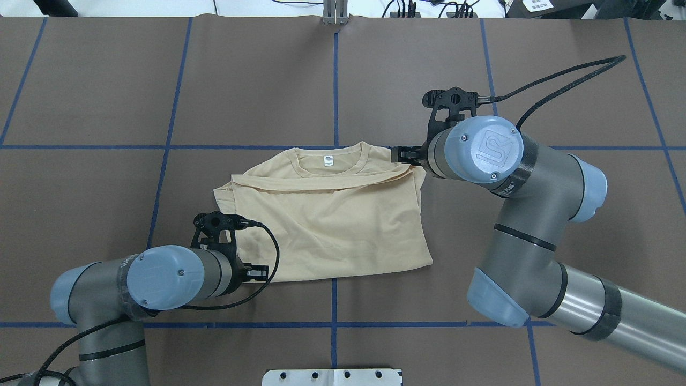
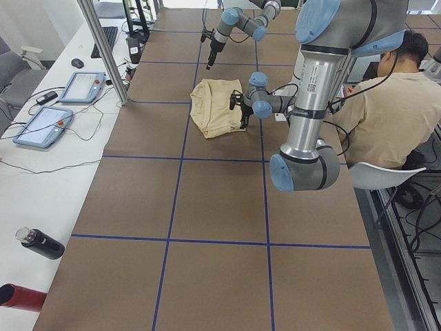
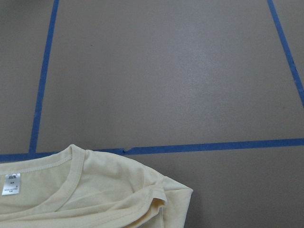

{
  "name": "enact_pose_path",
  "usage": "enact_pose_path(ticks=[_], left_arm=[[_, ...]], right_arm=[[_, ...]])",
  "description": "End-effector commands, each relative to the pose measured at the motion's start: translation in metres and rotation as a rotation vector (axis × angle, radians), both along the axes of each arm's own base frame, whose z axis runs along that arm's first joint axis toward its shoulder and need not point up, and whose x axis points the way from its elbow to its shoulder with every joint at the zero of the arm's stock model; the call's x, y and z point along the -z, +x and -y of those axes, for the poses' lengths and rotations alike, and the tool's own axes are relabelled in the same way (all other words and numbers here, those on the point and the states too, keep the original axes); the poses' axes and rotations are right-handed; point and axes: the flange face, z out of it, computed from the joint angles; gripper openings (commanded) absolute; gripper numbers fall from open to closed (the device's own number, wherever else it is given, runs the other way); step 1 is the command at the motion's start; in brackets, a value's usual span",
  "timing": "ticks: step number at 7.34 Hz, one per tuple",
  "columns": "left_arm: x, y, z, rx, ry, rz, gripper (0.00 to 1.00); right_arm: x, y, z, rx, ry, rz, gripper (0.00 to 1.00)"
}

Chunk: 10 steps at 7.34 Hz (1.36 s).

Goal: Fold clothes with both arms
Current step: 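Lift the side edge with the left gripper and fold it over the shirt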

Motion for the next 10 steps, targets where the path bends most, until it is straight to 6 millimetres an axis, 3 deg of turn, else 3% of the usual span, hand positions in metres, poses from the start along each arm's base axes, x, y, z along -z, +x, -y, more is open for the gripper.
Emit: enact_pose_path(ticks=[1,2,3,4,5,8,10], left_arm=[[-0.002,0.000,0.001,0.001,0.001,0.004,0.49],[-0.002,0.000,0.001,-0.001,0.002,0.003,0.48],[-0.002,0.000,0.001,-0.001,0.002,0.003,0.39],[-0.002,0.000,0.001,0.000,0.000,0.003,0.13],[-0.002,0.000,0.001,0.001,0.001,0.004,0.00],[-0.009,-0.011,0.007,0.007,0.010,0.023,0.00],[-0.018,-0.036,0.051,0.037,0.070,0.064,0.00]], right_arm=[[0.000,0.000,0.000,0.000,0.001,0.000,1.00],[0.000,-0.001,-0.001,0.001,0.001,0.000,1.00],[0.000,-0.002,-0.002,0.002,0.000,0.000,1.00],[0.000,-0.002,-0.002,0.002,-0.001,0.001,1.00],[0.000,-0.002,-0.002,0.003,0.000,0.000,1.00],[0.000,-0.004,-0.004,0.007,-0.001,0.001,1.00],[0.000,-0.005,-0.005,0.007,-0.002,0.002,1.00]])
